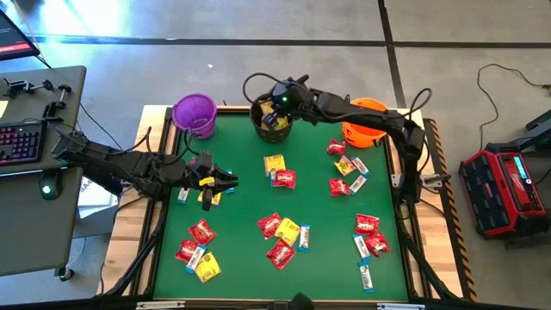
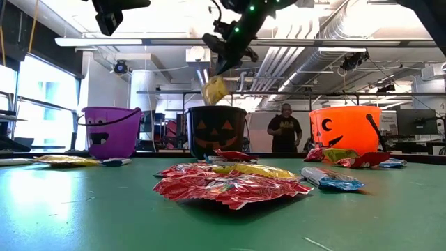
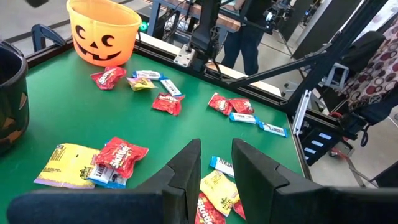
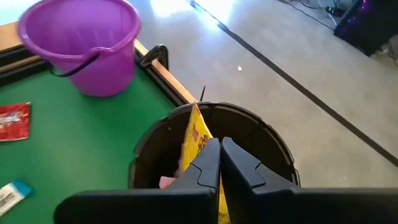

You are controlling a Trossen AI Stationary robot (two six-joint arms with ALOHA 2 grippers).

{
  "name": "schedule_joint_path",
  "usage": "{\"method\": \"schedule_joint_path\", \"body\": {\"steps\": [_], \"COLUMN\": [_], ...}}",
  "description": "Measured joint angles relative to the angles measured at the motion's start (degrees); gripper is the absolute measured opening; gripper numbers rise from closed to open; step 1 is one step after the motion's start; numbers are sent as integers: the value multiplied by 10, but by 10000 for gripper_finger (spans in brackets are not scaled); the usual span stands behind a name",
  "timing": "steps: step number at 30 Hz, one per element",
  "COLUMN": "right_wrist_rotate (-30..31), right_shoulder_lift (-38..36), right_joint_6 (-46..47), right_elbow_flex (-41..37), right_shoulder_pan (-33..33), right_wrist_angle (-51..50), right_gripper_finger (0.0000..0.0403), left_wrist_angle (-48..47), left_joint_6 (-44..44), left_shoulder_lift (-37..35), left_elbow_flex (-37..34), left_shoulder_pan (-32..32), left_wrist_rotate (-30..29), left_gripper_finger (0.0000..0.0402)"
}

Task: Sort candy by brand, put in halloween buckets
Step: Put the yellow candy pack into the black bucket

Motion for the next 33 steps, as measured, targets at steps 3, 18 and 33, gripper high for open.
{"method": "schedule_joint_path", "body": {"steps": [3,18,33], "right_wrist_rotate": [1,5,-3], "right_shoulder_lift": [6,32,13], "right_joint_6": [6,48,60], "right_elbow_flex": [0,0,0], "right_shoulder_pan": [-6,-14,-3], "right_wrist_angle": [1,-1,-37], "right_gripper_finger": [0,0,109], "left_wrist_angle": [0,-2,-2], "left_joint_6": [0,0,0], "left_shoulder_lift": [0,0,0], "left_elbow_flex": [0,0,0], "left_shoulder_pan": [0,0,0], "left_wrist_rotate": [0,0,0], "left_gripper_finger": [80,80,80]}}
